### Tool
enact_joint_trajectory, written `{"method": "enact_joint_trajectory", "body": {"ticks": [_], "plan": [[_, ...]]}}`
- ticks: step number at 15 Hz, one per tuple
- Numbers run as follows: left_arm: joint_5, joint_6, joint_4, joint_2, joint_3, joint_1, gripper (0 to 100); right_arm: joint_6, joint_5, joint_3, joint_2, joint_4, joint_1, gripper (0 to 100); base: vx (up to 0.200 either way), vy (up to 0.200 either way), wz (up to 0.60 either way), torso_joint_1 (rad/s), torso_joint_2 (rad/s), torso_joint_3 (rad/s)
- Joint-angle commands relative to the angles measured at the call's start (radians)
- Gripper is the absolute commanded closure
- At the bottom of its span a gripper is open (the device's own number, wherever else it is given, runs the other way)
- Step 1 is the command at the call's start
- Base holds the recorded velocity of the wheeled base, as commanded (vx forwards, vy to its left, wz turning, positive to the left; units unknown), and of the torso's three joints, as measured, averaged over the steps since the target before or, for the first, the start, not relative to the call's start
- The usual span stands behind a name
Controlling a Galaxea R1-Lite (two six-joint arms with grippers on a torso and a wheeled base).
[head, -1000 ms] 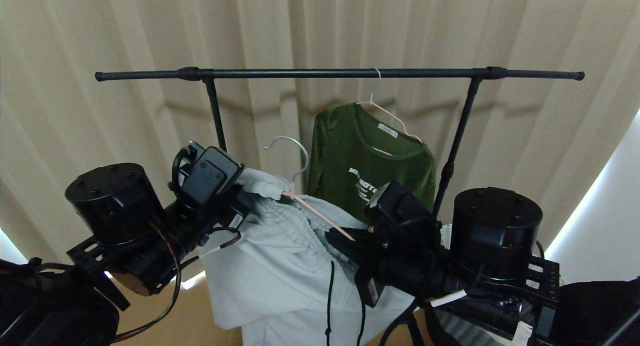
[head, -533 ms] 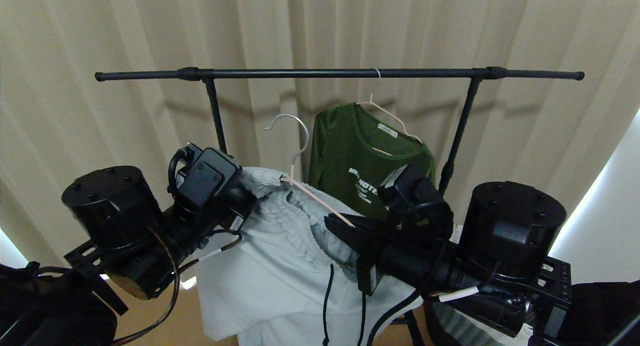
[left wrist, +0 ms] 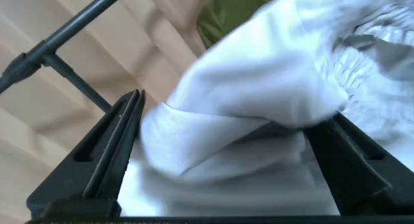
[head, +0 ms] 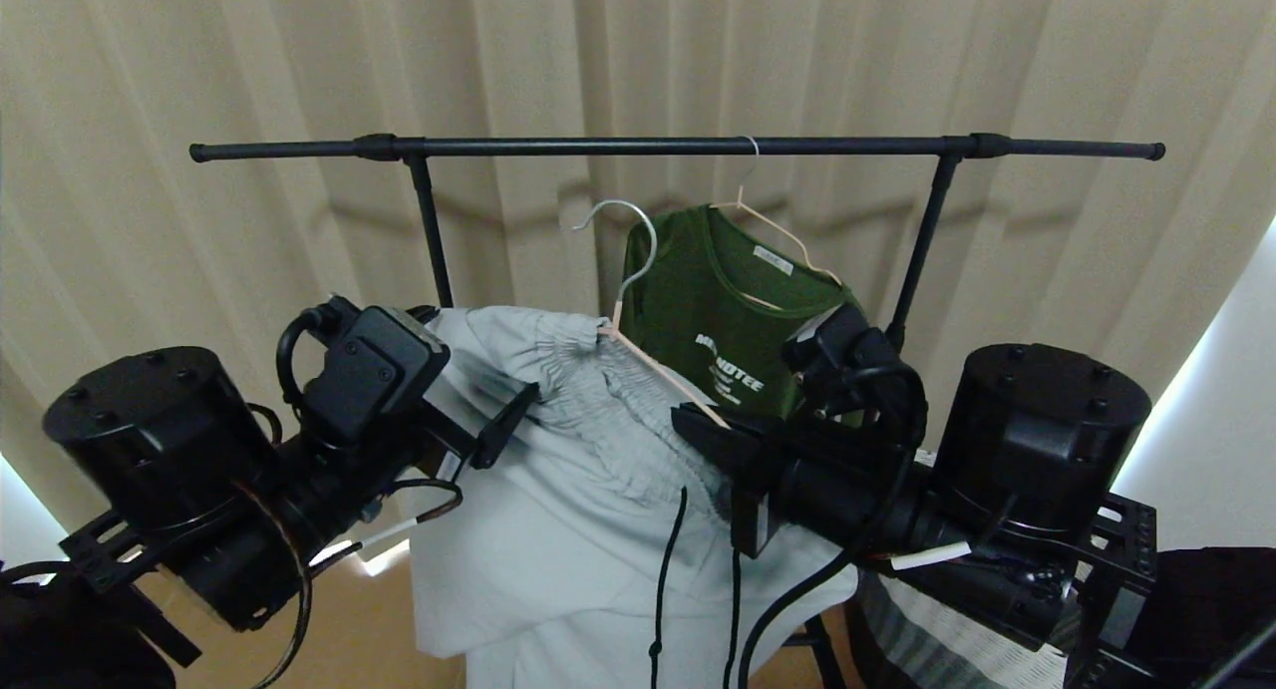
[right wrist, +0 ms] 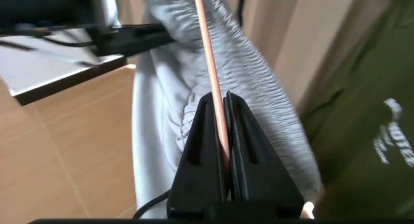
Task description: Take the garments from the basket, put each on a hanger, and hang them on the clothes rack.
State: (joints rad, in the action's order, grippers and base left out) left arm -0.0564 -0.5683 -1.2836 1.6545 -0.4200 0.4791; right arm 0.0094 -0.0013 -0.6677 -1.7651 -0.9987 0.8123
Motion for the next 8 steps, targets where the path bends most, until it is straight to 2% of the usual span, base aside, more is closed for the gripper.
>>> {"method": "enact_joint_trajectory", "body": {"ticks": [1, 2, 4, 8], "plan": [[0.03, 0.011, 0.0, -0.056, 0.017, 0.006, 0, 0.0, 0.0, 0.0, 0.012, 0.002, -0.005, 100, 0.0, 0.0, 0.0, 0.0, 0.0, 0.0], [0.063, 0.019, 0.003, -0.071, 0.02, 0.004, 0, 0.0, -0.002, 0.002, 0.01, 0.002, -0.005, 100, 0.0, 0.0, 0.0, 0.0, 0.0, 0.0], [0.075, 0.031, 0.003, -0.09, 0.052, 0.003, 0, 0.0, -0.006, 0.005, 0.013, 0.002, -0.007, 100, 0.0, 0.0, 0.0, 0.0, 0.0, 0.0], [0.078, 0.054, -0.002, -0.051, 0.233, -0.07, 0, 0.003, -0.019, 0.034, 0.076, 0.008, -0.01, 100, 0.0, 0.0, 0.0, 0.0, 0.0, 0.0]]}}
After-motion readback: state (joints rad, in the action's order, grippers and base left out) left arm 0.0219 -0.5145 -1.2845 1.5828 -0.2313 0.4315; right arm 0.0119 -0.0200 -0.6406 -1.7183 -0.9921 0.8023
